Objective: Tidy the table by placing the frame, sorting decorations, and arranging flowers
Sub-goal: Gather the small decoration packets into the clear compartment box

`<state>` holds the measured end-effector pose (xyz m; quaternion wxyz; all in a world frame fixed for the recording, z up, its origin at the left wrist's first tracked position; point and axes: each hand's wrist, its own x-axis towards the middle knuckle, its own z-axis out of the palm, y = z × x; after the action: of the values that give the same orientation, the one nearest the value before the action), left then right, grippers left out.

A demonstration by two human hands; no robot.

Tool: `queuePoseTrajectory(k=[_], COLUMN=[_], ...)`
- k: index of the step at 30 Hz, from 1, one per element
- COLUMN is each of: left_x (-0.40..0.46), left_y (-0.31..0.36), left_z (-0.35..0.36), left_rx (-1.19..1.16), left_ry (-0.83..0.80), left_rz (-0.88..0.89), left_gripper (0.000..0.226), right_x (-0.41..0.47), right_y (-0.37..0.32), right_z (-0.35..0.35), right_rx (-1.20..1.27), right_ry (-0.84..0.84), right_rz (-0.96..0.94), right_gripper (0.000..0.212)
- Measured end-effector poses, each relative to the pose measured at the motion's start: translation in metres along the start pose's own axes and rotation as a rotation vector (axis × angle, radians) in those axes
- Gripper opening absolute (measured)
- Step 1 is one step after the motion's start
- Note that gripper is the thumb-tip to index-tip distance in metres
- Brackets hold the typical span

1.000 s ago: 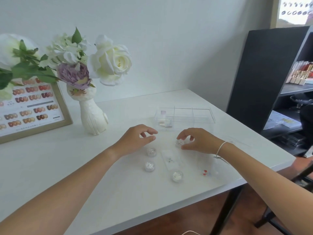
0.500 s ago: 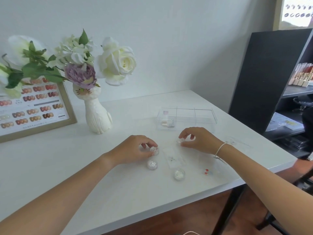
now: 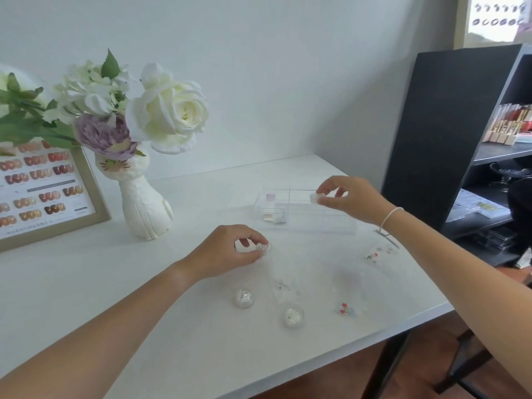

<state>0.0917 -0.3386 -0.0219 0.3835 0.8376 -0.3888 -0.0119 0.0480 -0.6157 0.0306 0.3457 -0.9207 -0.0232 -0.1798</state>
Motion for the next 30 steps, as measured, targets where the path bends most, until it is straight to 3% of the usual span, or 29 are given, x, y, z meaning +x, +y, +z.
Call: queuePoseTrajectory(k=[12,18,21,26,30], left_x=[0.083,0.113,0.124,0.136,0.141], left_y=[0.027,0.027,0.023,0.018,0.016], left_z=[-0.007,-0.007,-0.006,-0.004,-0.002], left_rx=[-0.075,-0.029,-0.011,0.016,0.073], left_ry=[0.092,0.084,0.082,0.064,0.039], left_rz=[0.046,0.022,0.003,-0.018,-0.032], left_gripper=[0.008,0.008,0.012,0.015,0.008], right_x=[0.061,0.074,0.080,0.082,0.075], right_y=[0.028,0.020,0.015,0.014,0.015], right_z=[0.019,0.027,0.029,0.032,0.026], right_rx=[-0.242,-0.698,-0.812,-0.947,-0.865], right_ry=[-0.077,-0.196,-0.239,-0.252,-0.154], right_rz=[0.057,-0.024,-0.021,-0.020,-0.052], right_gripper=[0.015,0.015,0.014,0.023,0.020])
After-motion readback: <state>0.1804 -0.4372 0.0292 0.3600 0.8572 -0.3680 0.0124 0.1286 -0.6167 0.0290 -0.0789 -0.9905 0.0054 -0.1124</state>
